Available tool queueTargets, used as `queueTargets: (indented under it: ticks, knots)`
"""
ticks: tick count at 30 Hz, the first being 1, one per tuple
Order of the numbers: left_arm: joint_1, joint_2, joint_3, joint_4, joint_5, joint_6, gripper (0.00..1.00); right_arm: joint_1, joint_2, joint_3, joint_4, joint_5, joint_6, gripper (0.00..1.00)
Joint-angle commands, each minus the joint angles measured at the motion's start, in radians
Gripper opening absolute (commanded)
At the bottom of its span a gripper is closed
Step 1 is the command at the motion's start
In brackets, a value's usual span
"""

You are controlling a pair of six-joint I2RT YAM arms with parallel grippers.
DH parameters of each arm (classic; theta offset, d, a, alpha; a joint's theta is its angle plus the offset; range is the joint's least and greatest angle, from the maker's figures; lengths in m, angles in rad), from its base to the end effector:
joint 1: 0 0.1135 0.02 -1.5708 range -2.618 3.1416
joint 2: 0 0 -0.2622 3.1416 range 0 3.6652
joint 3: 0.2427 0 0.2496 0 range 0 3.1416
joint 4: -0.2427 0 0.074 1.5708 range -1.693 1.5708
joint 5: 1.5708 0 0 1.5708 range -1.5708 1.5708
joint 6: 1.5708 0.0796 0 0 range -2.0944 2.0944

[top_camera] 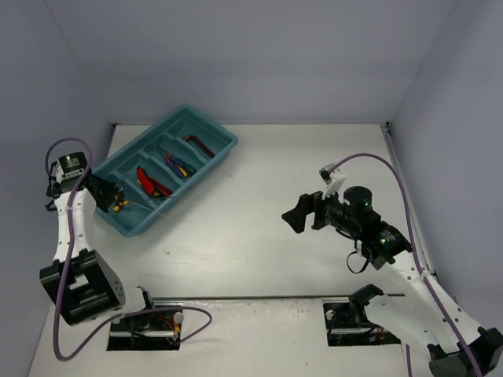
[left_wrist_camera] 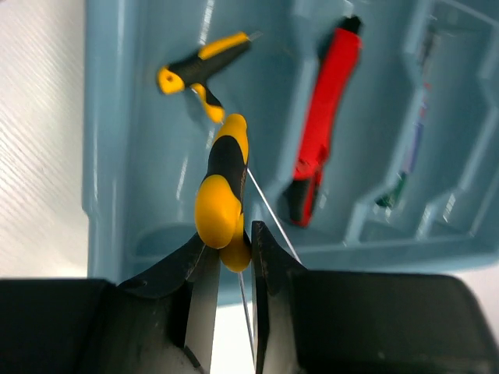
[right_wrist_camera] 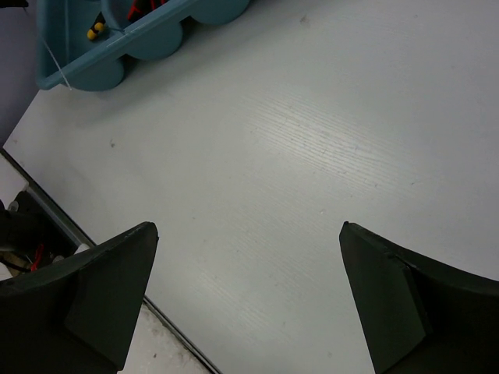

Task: Sort the tools into containers

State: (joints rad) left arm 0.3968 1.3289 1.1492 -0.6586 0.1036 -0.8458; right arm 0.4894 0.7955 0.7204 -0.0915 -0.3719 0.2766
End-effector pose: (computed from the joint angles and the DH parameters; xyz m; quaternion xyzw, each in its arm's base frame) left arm 0.2879 0.1117 0.2699 -0.5277 0.7690 -0.1267 0.3379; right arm 0.1882 0.1330 0.3178 -0.1984 0.7334 0.3681 0.5360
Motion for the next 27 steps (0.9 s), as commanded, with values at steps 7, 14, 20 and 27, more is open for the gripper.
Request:
queueTargets:
  ticks: [7,14,20,27]
  knots:
    - [0.043,0.169,0.134,0.059,0.025,0.056,0.29,0.029,-0.022,0.033,-0.012,0.041,-0.042,1.0]
    - [0.043,0.144,0.134,0.057,0.042,0.077,0.59,0.029,-0.012,0.047,-0.021,0.054,-0.044,1.0]
    - [0.032,0.003,0.18,0.005,0.123,0.089,0.6,0.028,-0.004,0.11,-0.061,0.135,-0.063,1.0]
    - [-0.051,-0.232,0.286,-0.156,0.174,0.223,0.6,0.027,0.004,0.226,-0.117,0.33,-0.085,1.0]
